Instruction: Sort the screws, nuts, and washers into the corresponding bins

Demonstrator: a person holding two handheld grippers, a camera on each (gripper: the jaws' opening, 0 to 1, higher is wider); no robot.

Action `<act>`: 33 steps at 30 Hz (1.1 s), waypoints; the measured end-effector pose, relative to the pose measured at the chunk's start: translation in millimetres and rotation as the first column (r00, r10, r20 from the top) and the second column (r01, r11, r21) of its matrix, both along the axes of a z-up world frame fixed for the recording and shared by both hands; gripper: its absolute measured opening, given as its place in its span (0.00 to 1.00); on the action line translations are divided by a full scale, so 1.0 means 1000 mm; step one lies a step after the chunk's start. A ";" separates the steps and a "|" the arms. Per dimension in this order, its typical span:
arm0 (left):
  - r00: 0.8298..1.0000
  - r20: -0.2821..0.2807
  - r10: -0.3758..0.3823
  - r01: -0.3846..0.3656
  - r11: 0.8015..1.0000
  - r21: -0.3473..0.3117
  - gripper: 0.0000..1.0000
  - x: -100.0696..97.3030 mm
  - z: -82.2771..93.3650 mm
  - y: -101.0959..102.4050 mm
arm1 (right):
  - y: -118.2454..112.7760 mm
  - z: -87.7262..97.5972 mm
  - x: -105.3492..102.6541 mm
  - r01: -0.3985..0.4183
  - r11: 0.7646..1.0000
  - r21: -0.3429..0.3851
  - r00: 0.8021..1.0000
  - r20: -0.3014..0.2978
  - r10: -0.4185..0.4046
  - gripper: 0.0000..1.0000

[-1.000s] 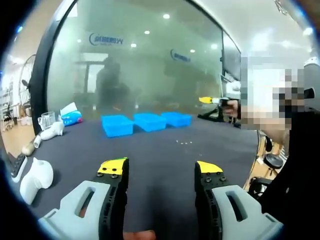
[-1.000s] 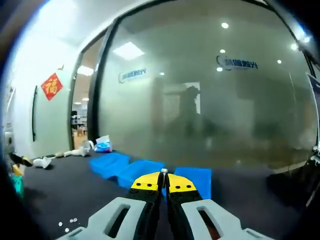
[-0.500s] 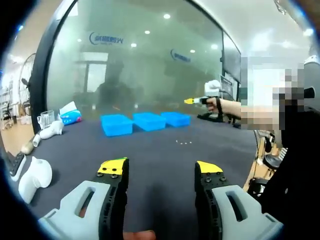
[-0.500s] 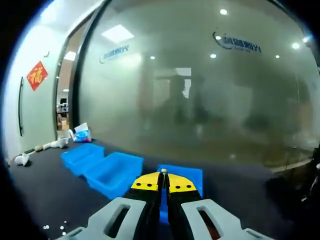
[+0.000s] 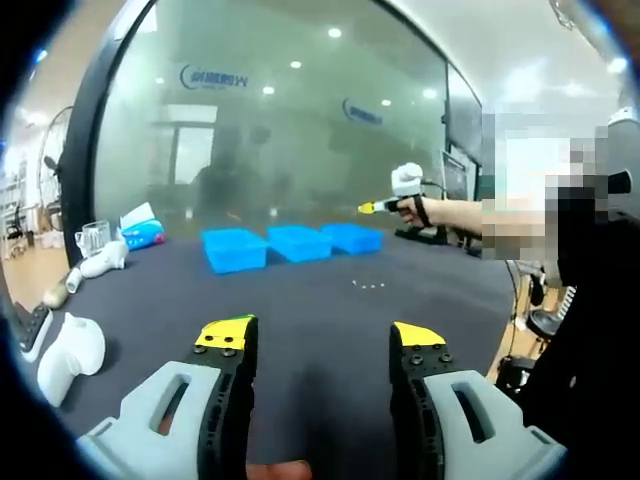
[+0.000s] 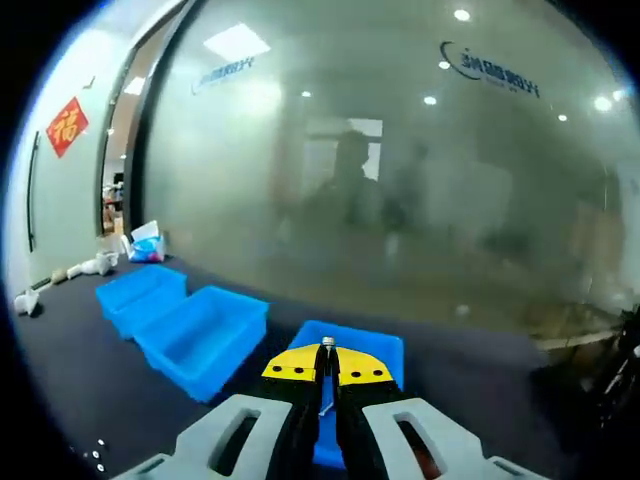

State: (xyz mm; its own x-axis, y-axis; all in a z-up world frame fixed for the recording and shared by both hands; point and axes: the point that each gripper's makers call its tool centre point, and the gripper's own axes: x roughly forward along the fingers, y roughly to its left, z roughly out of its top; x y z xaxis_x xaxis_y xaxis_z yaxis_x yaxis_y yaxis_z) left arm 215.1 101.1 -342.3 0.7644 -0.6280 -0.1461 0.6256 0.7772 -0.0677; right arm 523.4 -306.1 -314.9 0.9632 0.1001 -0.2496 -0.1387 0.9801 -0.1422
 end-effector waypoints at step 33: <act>1.000 0.007 -0.003 0.003 1.000 0.001 0.51 -0.001 0.002 -0.002 | 0.087 0.052 -0.200 -0.264 0.964 -0.005 0.942 0.214 0.259 0.35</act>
